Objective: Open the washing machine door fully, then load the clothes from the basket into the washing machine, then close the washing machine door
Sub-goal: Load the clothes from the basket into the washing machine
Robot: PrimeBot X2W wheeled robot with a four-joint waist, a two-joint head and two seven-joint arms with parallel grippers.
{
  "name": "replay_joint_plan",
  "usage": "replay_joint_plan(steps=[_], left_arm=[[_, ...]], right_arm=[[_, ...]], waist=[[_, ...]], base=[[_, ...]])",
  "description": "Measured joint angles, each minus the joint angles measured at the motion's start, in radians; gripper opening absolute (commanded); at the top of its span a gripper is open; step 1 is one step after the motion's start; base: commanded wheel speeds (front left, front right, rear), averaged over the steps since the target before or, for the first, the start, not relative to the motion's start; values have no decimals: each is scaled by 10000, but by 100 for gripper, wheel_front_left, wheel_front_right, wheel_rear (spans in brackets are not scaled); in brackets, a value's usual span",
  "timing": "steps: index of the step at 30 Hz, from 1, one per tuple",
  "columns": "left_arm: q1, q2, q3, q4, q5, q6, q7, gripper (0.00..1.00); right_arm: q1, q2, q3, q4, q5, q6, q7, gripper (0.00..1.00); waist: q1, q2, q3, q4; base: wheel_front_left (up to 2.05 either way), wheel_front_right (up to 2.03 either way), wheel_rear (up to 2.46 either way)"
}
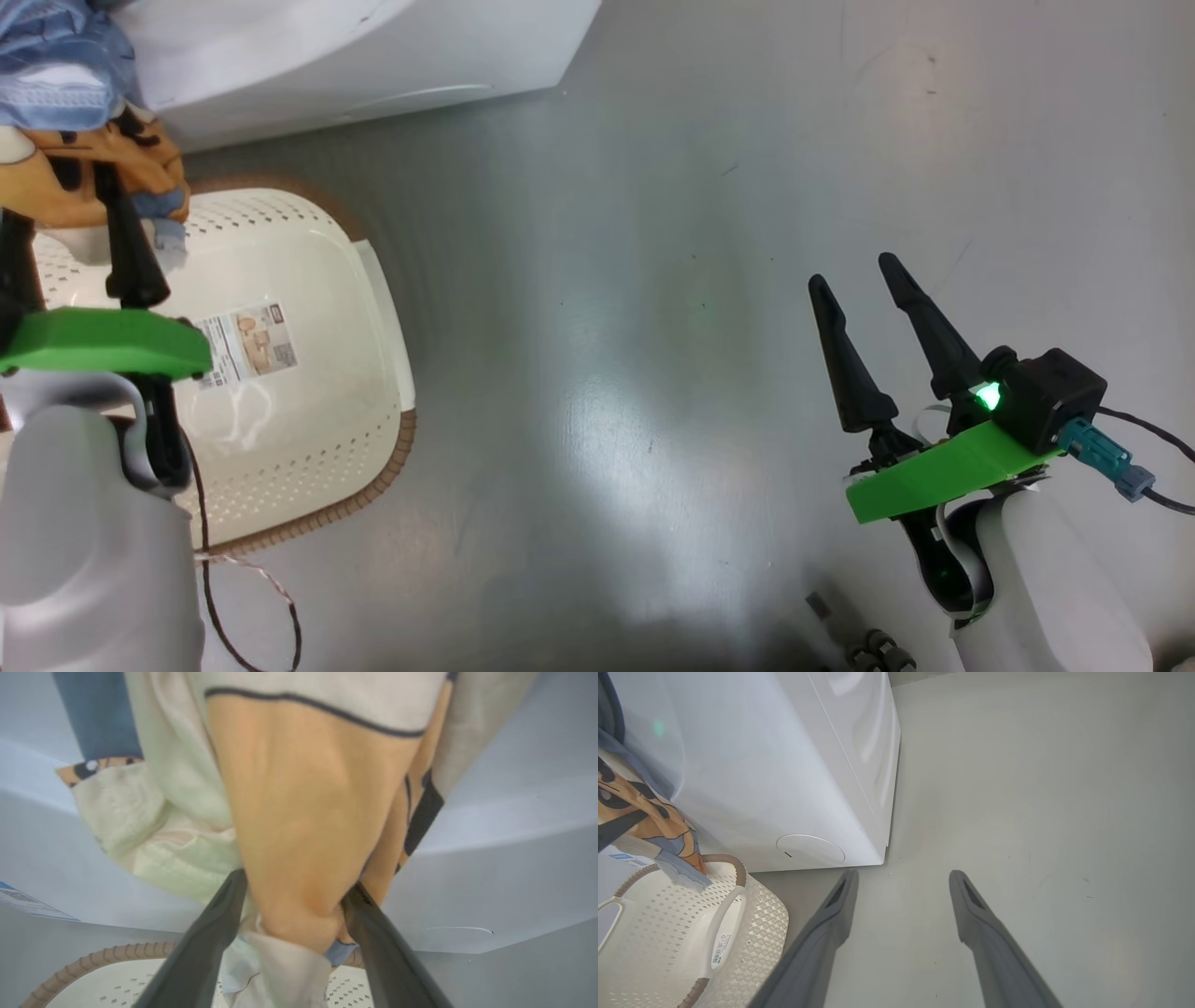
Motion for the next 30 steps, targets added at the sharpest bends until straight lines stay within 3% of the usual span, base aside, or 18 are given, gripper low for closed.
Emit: replay_joint_plan(steps=[5,6,7,8,9,17,30], left_arm=[[-471,123,63,499,-17,-182,0,100],[-548,151,65,508,-17,-190,0,93],[-631,178,88,510,-17,-261,0,46],[-677,213,94,506,-13,-274,0,17],[-699,226,117,504,-13,-274,0,0],[-603,104,140,-17,19,-447,0,0],[466,-169,-173,-3398,823,-456,0,0]], right_arm=[[-36,17,-25,-2,0,0,0,100],[-67,17,-33,6,0,0,0,100],[-117,17,-38,10,0,0,0,100],[-126,17,-46,10,0,0,0,100],[-130,21,-46,12,0,0,0,100],[-153,65,-35,84,0,0,0,100],[-147,109,12,253,10,0,0,100]], waist=[[0,0,108,-31],[0,0,112,-29],[0,0,109,-25],[0,0,100,-18],[0,0,84,-8],[0,0,-120,82],[0,0,-730,210]], base=[[0,0,0],[0,0,0],[0,0,0],[0,0,0],[0,0,0],[0,0,0],[0,0,0]])
